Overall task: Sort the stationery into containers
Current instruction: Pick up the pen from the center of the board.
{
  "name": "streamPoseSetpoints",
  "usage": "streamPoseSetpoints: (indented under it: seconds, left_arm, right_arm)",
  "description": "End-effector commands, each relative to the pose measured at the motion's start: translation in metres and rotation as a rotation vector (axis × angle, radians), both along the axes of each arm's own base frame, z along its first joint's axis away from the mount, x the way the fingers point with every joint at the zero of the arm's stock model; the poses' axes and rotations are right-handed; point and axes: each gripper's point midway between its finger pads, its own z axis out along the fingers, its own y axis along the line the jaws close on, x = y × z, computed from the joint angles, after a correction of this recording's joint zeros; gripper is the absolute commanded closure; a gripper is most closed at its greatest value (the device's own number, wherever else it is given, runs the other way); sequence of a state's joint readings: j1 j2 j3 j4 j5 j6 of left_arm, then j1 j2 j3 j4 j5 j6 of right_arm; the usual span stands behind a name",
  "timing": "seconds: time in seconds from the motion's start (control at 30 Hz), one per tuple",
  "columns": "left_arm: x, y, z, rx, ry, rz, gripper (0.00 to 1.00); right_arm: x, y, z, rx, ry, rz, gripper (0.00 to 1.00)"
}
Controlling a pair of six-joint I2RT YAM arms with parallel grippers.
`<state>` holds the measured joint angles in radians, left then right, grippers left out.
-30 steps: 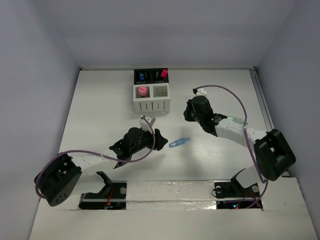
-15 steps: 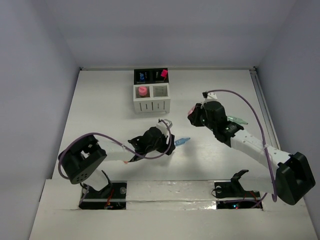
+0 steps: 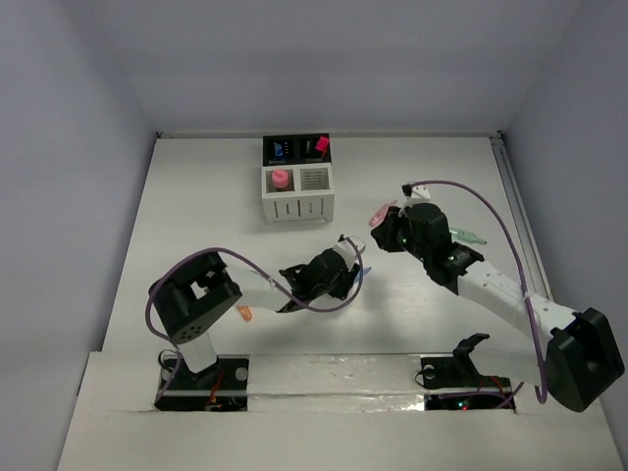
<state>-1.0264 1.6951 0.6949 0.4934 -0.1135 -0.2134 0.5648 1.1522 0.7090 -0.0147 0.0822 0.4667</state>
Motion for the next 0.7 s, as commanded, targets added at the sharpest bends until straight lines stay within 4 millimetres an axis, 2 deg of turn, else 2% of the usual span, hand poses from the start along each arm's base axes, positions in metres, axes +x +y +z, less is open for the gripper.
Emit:
streamPoseSetpoints:
  seconds: [0.0, 0.13, 0.4, 0.5, 0.67]
  left_arm:
    - [-0.016, 0.023, -0.032, 0.169, 0.061, -0.003, 0.61]
    - [-0.021, 0.027, -0.036, 0.225, 0.055, -0.004, 0.54]
    - [-0.028, 0.04, -0.042, 0.243, 0.074, 0.031, 0.48]
    - [-0.027, 0.042, -0.041, 0.246, 0.075, 0.056, 0.48]
    - [-0.027, 0.048, -0.041, 0.258, 0.087, 0.091, 0.52]
  right_arm:
    - [0.006, -0.006, 0.02, 0.023, -0.076, -0.028, 0.75]
    - [0.005, -0.01, 0.022, 0.025, -0.084, -0.043, 0.73]
    - [0.005, -0.009, 0.022, 0.026, -0.083, -0.044, 0.73]
    - [0.005, -0.01, 0.023, 0.025, -0.087, -0.046, 0.73]
    - [0.008, -0.016, 0.023, 0.017, -0.092, -0.068, 0.73]
